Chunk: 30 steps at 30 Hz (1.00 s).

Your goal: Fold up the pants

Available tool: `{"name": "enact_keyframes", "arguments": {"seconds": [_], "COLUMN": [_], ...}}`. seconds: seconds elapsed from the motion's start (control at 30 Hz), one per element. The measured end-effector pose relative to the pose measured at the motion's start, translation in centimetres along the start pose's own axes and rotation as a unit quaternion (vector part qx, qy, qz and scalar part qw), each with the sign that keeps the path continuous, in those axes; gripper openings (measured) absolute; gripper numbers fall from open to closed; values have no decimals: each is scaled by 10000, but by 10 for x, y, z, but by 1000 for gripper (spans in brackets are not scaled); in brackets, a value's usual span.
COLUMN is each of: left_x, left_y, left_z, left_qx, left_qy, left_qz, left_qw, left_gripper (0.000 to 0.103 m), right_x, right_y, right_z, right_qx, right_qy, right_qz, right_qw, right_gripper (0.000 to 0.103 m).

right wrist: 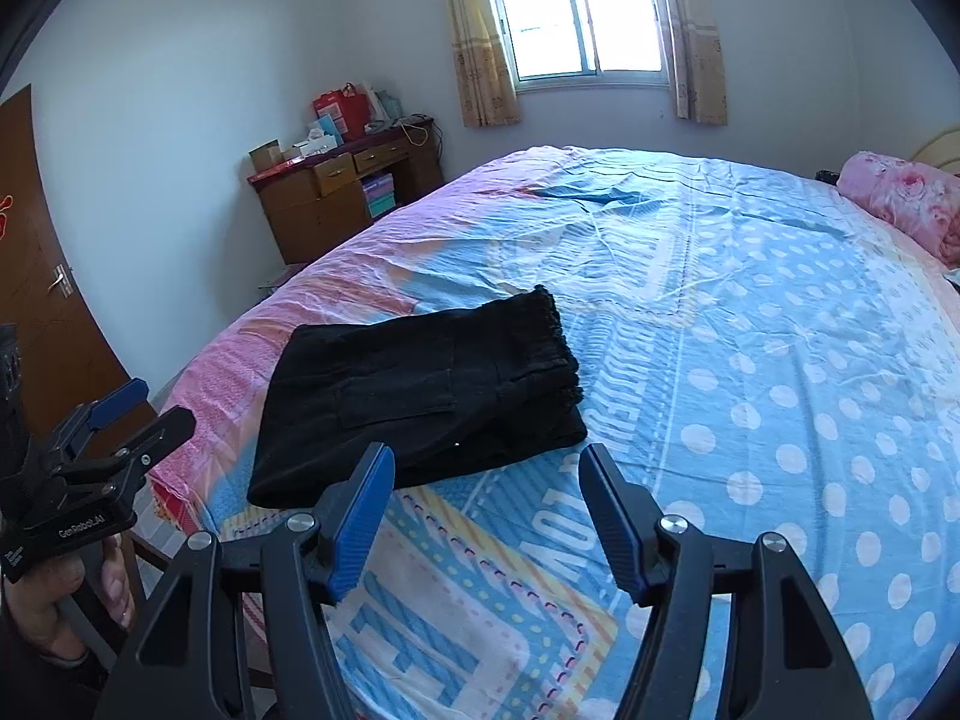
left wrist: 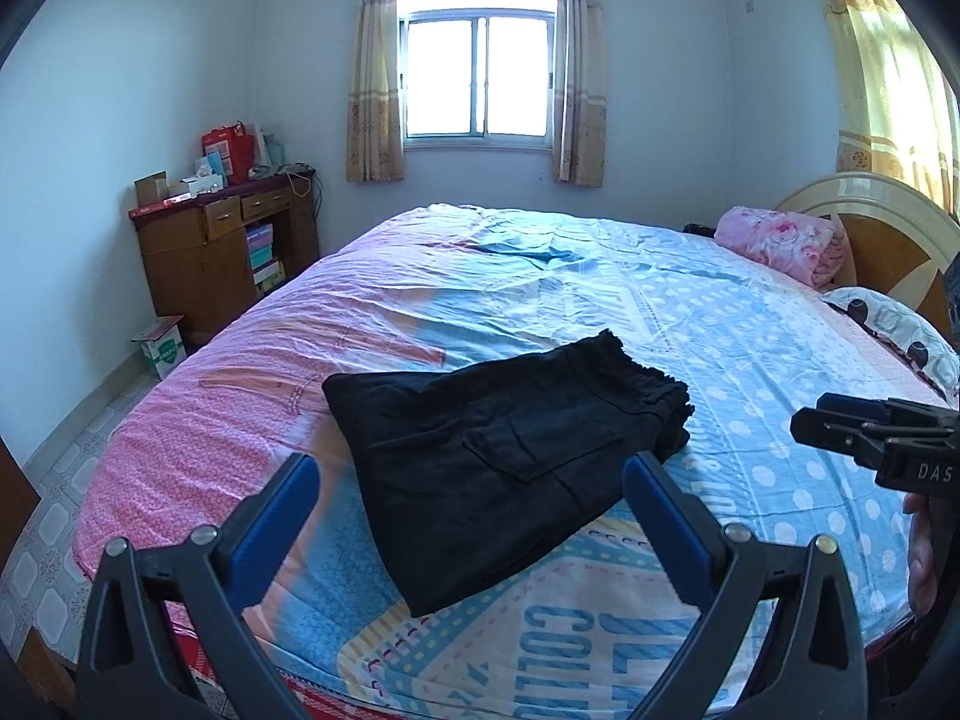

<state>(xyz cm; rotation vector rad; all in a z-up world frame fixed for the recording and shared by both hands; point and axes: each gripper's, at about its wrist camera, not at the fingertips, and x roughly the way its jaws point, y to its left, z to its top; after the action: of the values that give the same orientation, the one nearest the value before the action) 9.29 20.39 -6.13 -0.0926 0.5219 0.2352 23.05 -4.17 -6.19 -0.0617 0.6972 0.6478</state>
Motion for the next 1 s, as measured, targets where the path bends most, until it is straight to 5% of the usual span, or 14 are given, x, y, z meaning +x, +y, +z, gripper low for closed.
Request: {"name": "enact_keyframes", "arguments": {"seconds": [1.0], "left_x": [2], "left_y": [-4], "left_z": [1], "left_qx": [121], "left_qy": [94], "left_qz": [14], "left_qw": [9999], "left_gripper": [103], "right_x": [-3], "right_y": [6], "right_z": [-2], "right_qx": [16], "right_qy": [-8], "right_qz": [19], "right_qw": [10000], "right_gripper": [66]}}
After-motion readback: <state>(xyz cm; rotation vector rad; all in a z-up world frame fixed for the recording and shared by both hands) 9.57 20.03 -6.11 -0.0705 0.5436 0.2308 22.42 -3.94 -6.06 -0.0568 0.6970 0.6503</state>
